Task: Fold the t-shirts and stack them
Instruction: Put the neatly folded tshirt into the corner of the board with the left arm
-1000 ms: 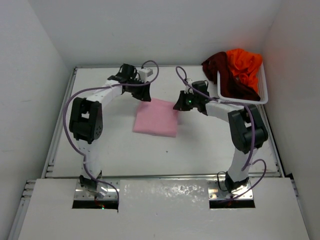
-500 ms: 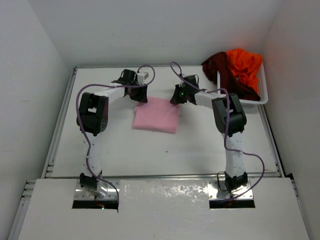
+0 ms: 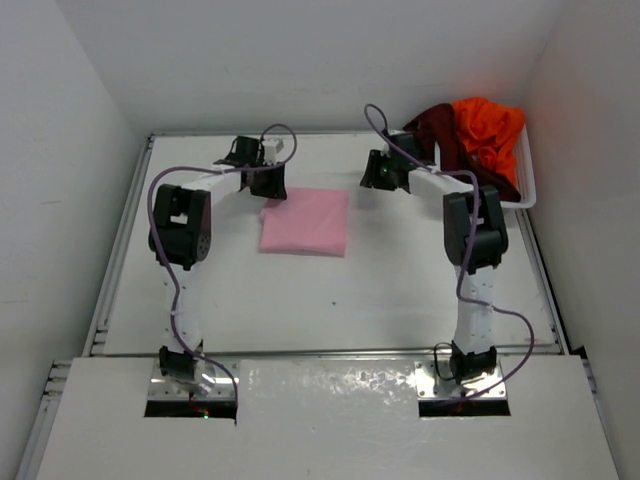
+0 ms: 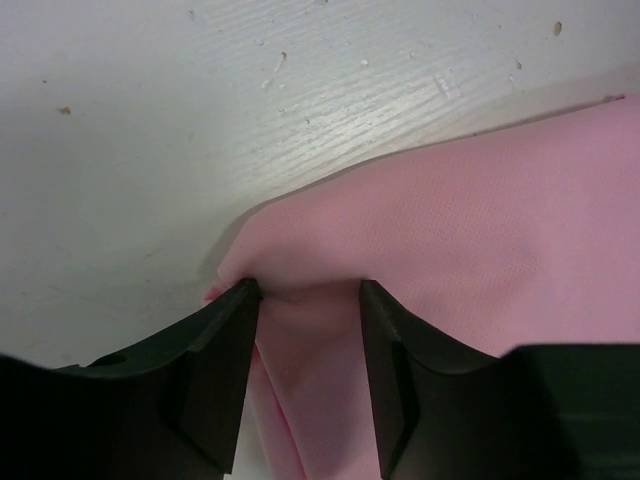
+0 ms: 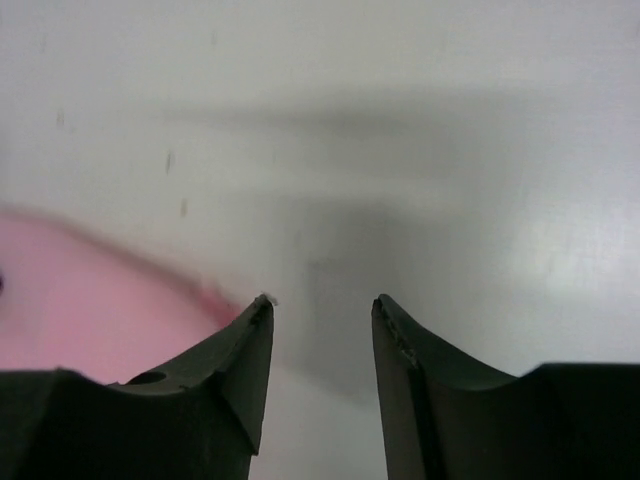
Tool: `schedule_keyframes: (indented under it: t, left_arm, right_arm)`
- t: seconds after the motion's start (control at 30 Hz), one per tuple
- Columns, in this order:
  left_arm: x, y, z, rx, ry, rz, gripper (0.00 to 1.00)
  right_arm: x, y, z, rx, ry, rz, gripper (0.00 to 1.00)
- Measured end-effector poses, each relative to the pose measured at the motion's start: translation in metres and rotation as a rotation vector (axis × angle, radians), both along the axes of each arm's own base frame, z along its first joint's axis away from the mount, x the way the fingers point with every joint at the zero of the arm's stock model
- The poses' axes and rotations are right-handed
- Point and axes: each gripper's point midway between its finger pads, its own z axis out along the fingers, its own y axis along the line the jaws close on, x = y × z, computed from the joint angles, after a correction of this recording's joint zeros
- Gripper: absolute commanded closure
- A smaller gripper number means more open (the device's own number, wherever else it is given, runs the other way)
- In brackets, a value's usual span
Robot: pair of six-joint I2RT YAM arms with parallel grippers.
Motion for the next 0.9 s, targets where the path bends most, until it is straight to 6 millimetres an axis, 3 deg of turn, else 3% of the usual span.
schedule_keyframes:
  t: [0.13, 0.23, 0.33, 0.43, 0.57, 0.8, 0.9]
  left_arm:
    - [-0.002, 0.003, 0.010, -0.025, 0.009, 0.010, 0.47]
    - [-0.003, 0.006, 0.032, -0.048, -0.011, 0.011, 0.44]
    - [0.004, 0.012, 0.068, -0.068, -0.068, 0.017, 0.40]
    - [0.014, 0.017, 0.085, -0.067, -0.114, 0.022, 0.39]
    - [0.019, 0.022, 0.076, -0.044, -0.107, 0.017, 0.39]
    - [0.015, 0.016, 0.009, -0.053, 0.019, -0.020, 0.41]
    - [0.015, 0.015, 0.002, -0.062, 0.029, -0.026, 0.47]
  right_arm:
    - [-0.072, 0.000, 0.017, 0.051, 0.037, 0.071, 0.58]
    - [-0.126, 0.011, 0.029, 0.127, 0.047, 0.145, 0.54]
    - [-0.163, 0.035, 0.024, 0.203, 0.066, 0.247, 0.48]
    - [-0.188, 0.053, 0.012, 0.234, 0.094, 0.313, 0.48]
    - [-0.208, 0.066, 0.003, 0.260, 0.126, 0.360, 0.50]
    - [-0.206, 0.075, 0.006, 0.304, 0.096, 0.377, 0.54]
    - [-0.207, 0.081, 0.002, 0.325, 0.104, 0.385, 0.54]
